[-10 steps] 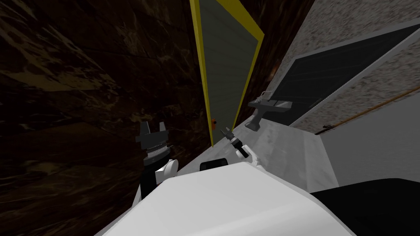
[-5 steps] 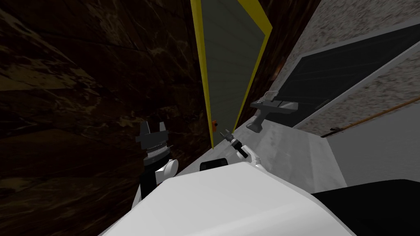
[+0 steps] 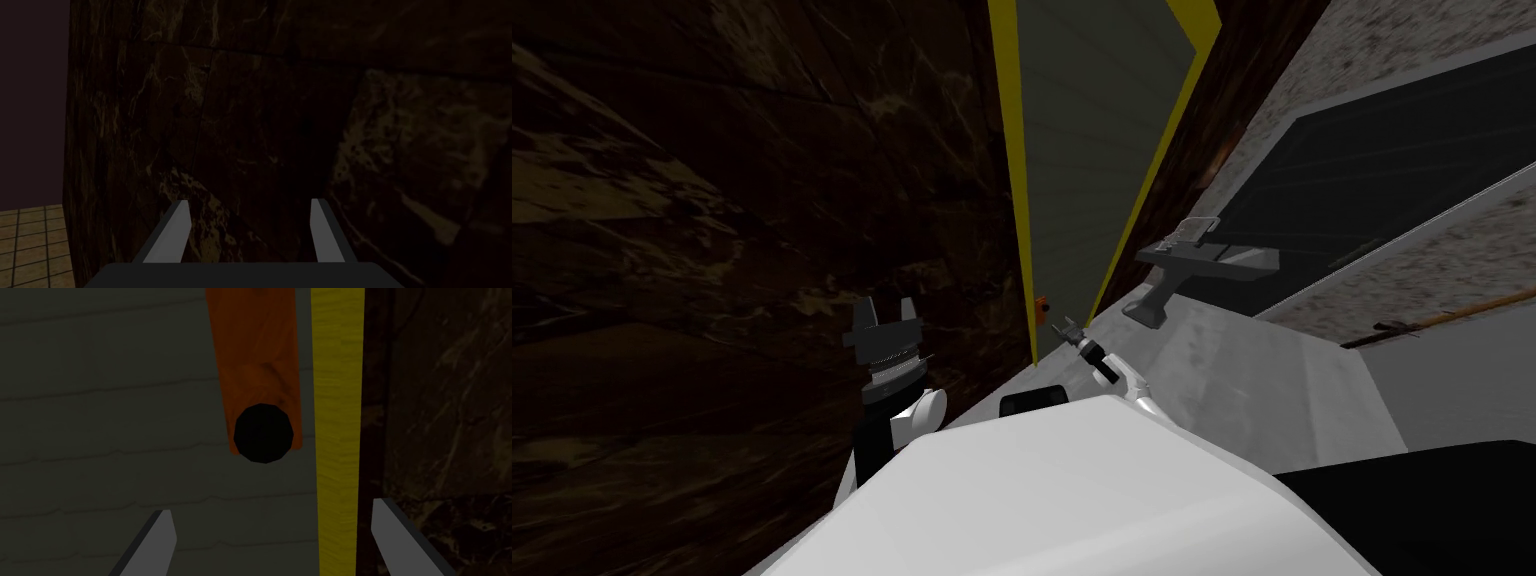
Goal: Pull the door open
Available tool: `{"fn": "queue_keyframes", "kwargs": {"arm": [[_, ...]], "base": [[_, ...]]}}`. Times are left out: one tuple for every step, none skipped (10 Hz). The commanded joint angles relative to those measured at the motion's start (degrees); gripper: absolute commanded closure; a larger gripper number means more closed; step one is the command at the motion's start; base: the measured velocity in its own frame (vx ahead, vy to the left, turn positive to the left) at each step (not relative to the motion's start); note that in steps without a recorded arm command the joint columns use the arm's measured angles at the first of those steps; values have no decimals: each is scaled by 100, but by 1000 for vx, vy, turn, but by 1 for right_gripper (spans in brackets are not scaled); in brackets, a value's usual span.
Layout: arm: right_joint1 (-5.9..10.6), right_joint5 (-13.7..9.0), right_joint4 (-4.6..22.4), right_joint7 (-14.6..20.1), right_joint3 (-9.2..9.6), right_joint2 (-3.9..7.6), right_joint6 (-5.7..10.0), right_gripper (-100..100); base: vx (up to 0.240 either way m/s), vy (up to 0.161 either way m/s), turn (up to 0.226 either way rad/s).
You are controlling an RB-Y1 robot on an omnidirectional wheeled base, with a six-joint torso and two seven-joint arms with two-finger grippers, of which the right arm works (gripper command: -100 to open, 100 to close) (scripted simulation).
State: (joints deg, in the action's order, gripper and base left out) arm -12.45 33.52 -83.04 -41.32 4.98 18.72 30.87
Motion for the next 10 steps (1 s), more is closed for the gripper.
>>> {"fn": "queue_keyframes", "kwargs": {"arm": [[62, -98, 208, 26, -182, 99, 122, -100], [135, -188, 411, 44, -356, 181, 215, -100], [173, -235, 515, 54, -445, 224, 263, -100], [245, -324, 717, 71, -617, 306, 355, -100], [279, -366, 811, 80, -698, 344, 399, -100], [337, -437, 972, 94, -835, 410, 472, -100], [376, -485, 1081, 103, -928, 454, 522, -100], [343, -454, 1026, 83, -871, 416, 508, -100], [343, -454, 1026, 83, -871, 416, 508, 100], [343, -454, 1026, 83, -871, 416, 508, 100]], "base": [[14, 185, 159], [60, 185, 187], [92, 149, 177], [150, 101, 273], [161, 68, 156], [170, 88, 176], [174, 78, 195], [78, 24, 33], [-6, -6, -36], [-20, -21, -13]]}}
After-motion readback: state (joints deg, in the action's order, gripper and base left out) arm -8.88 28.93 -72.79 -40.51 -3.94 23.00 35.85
